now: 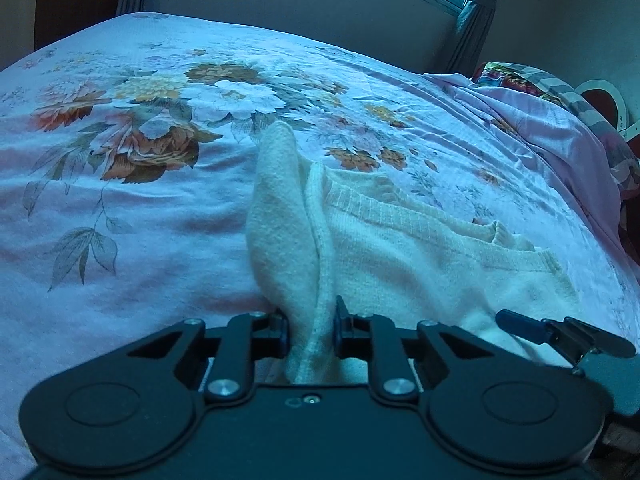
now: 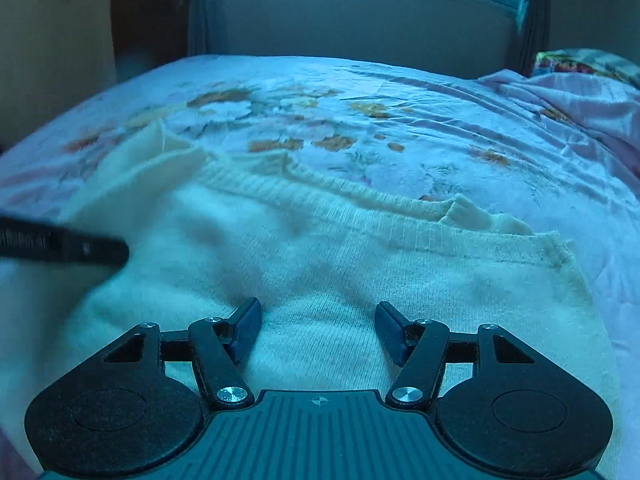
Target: Fold small clothes
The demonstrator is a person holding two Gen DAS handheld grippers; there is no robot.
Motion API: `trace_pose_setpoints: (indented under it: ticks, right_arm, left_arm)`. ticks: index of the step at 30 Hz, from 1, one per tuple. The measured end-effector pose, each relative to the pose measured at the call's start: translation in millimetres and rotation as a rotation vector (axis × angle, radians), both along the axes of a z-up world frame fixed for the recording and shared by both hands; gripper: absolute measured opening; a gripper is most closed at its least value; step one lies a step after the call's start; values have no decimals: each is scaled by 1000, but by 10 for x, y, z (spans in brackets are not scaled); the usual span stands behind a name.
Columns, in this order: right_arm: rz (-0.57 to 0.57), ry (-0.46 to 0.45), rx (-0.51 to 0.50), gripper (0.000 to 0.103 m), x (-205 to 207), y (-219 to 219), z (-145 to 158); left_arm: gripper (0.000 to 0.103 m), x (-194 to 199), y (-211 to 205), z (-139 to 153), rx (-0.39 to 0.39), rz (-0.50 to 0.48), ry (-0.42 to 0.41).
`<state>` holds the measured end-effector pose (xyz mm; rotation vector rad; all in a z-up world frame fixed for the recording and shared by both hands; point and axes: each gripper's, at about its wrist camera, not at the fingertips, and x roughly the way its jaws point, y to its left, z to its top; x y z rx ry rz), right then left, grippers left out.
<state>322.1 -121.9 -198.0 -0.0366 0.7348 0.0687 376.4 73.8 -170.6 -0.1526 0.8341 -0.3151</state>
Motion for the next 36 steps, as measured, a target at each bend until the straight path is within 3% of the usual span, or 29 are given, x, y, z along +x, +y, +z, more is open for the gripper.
trace_pose_setpoints:
  ticks: [2, 3, 5, 7, 9, 15, 19, 24, 28, 30, 32, 36]
  right_arm:
    - [-19, 12, 26, 62, 22, -2, 100]
    - [-25, -25, 94, 62, -28, -44, 214]
    - [-19, -87, 107, 62, -183, -40, 343]
    - [62, 37, 76, 62, -175, 58, 185]
    - [64, 15, 58, 62, -278, 56, 123]
    - [-38, -25, 275, 62, -558, -436, 308]
    - [-88, -19, 356, 62, -741, -798, 369]
    - [-176, -24, 398, 62, -1030, -1274, 424]
    - [-248, 18, 469, 62, -1168, -1628, 337]
    - [-261, 27, 508, 62, -1237, -1730, 326]
    - [-259, 18, 511, 62, -1304, -1778, 358]
    - [-272, -1, 547, 62, -1372, -1853, 423]
  left_arm:
    - [16, -39, -51, 61, 15, -5, -14]
    - [16, -54, -74, 92, 19, -9, -19]
    - [16, -70, -119, 151, 24, -17, -27]
    - [16, -84, -190, 201, 34, -23, -31]
    - [16, -124, -265, 265, 35, -29, -38]
    - [16, -284, -641, 462, 64, -86, -59]
    - [16, -405, -1018, 556, 76, -130, -70]
    - [16, -564, -1590, 475, 95, -202, -41]
    - [22, -655, -2043, 229, 167, -241, 36]
    - [27, -681, -2082, 190, 146, -237, 84]
    - [30, -730, -2026, 275, 61, -264, 144]
    - [32, -854, -1851, 538, -42, -298, 156]
